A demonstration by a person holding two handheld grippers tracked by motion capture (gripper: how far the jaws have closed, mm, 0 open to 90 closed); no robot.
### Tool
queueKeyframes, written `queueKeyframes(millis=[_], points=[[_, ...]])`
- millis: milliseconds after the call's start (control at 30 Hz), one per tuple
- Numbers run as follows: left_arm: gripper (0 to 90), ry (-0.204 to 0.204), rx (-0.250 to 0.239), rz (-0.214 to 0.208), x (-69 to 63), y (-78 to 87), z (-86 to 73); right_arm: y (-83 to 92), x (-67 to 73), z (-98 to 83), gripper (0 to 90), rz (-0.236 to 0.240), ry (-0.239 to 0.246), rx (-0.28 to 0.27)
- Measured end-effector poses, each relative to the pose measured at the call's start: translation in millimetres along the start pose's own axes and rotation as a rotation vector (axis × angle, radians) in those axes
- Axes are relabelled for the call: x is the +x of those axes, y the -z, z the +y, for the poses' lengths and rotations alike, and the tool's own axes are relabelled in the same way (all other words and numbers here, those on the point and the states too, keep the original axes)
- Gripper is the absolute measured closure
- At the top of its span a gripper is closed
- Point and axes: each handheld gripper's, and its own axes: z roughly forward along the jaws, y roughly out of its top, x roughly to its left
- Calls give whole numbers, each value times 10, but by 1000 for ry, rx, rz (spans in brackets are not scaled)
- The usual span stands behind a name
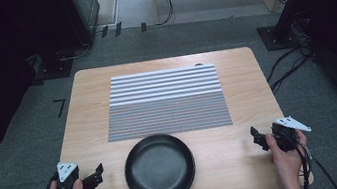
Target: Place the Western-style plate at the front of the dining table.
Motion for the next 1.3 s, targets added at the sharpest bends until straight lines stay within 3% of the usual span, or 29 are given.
queueKeyframes(millis=[367,833,1300], points=[[130,-17,-7,-25,-104,62,47,58,152,32,156,12,20,-15],[131,-44,-11,-78,-272,106,84,121,343,61,161,101,-3,-15],[131,-55,-26,-124,-392,141,102,151,539,45,167,158,8,-16]])
